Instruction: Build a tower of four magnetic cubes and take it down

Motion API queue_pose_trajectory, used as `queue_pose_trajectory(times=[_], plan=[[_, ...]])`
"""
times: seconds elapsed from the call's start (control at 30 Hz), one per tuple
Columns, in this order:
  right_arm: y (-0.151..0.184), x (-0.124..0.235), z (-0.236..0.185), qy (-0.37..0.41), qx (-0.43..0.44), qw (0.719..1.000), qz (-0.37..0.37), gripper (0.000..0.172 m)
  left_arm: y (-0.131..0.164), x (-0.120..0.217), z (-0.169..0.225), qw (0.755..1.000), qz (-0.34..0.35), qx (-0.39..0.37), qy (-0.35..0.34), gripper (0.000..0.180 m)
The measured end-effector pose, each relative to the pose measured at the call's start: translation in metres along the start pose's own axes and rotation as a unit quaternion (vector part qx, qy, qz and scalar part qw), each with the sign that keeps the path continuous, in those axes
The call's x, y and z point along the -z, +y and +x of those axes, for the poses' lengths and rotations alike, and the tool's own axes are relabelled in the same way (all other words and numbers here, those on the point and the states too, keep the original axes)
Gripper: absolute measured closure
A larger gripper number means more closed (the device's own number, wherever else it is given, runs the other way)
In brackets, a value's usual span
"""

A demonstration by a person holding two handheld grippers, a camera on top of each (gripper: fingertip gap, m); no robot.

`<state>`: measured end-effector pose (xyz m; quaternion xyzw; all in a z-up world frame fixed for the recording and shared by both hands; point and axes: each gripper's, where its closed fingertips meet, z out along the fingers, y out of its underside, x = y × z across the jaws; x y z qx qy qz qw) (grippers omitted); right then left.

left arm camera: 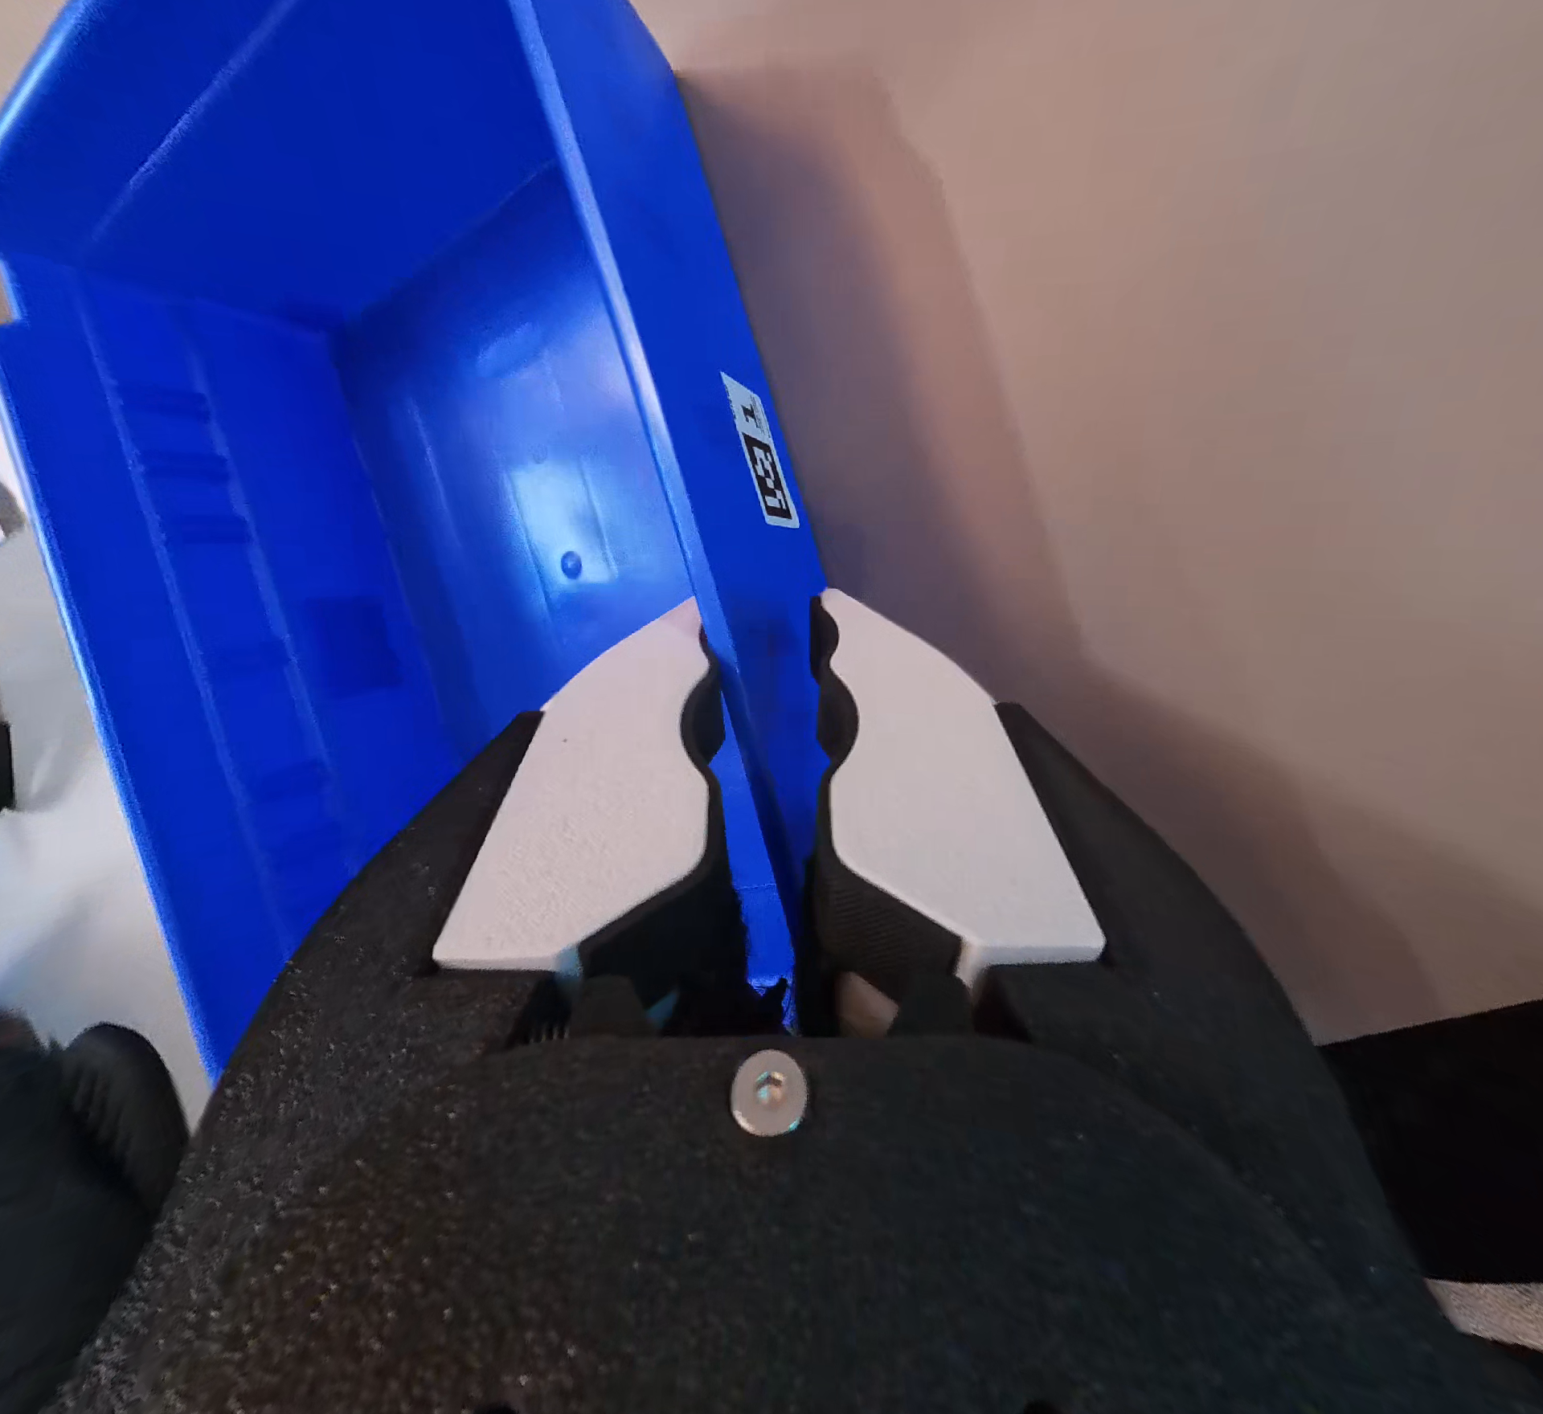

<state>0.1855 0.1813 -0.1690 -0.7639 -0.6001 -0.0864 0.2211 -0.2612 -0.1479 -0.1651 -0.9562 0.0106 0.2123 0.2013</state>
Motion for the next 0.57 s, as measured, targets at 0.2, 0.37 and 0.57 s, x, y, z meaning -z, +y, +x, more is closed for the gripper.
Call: queue_pose_trajectory(times=[0.2,0.37,0.57], plan=[[-0.003,0.005,-0.009,0.002,0.072,0.997,0.006,0.154,-0.013,-0.007,-0.004,0.998,0.006,-0.064,-0.001,0.166],[-0.013,0.01,-0.024,-0.011,0.141,0.989,0.041,0.157,-0.029,-0.016,-0.006,0.994,0.025,-0.104,0.012,0.167],[-0.028,0.017,-0.049,-0.027,0.23,0.969,0.09,0.156,-0.048,-0.025,-0.007,0.985,0.056,-0.164,0.022,0.166]])
